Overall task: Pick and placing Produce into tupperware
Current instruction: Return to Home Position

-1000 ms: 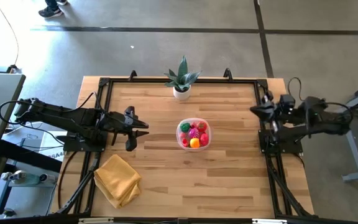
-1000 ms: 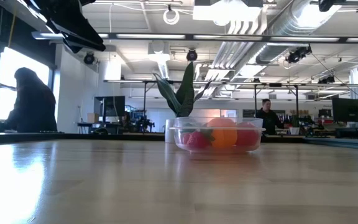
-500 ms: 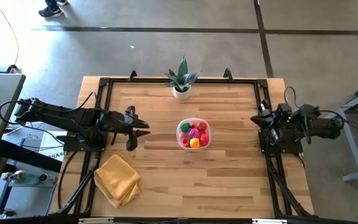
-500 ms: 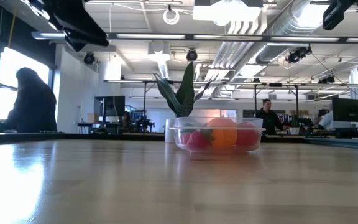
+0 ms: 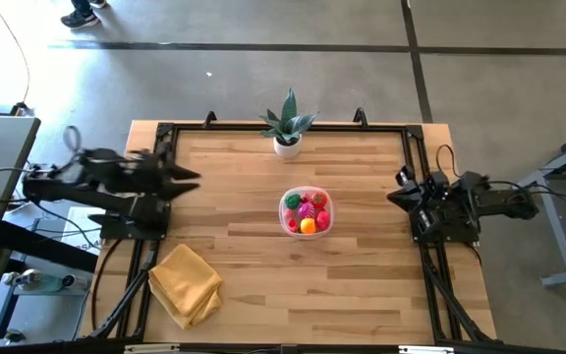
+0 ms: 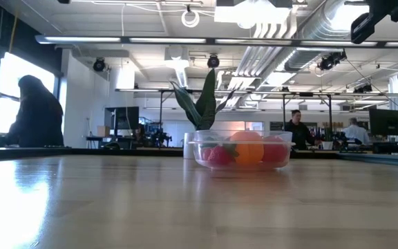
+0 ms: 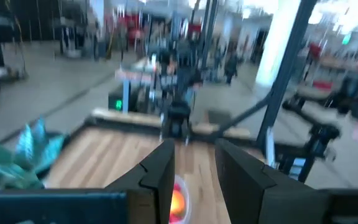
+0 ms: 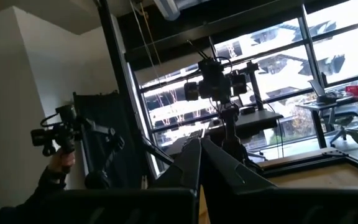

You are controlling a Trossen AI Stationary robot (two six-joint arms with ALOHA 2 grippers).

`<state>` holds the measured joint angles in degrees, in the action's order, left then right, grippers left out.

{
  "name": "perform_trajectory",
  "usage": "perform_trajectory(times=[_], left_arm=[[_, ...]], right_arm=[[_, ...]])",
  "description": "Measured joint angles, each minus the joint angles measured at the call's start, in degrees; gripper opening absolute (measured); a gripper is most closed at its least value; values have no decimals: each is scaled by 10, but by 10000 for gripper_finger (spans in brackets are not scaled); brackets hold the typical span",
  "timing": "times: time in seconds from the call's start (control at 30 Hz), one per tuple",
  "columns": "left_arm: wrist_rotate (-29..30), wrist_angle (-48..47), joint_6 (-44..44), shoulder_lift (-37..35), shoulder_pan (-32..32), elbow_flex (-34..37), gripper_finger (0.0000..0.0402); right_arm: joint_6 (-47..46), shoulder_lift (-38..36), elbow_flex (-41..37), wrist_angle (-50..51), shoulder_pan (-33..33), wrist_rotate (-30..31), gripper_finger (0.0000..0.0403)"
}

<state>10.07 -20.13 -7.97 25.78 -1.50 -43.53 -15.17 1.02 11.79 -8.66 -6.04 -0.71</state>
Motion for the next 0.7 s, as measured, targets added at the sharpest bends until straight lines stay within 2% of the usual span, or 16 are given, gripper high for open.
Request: perform_trajectory(times=[0.23,0.7], left_arm=[[0,-54,-2,-119,0,0,106],[14,-89,4,-231,0,1,106]], right_arm=[[-6,0,-4,6,0,0,0],[-11,1,-4,9,0,0,0]])
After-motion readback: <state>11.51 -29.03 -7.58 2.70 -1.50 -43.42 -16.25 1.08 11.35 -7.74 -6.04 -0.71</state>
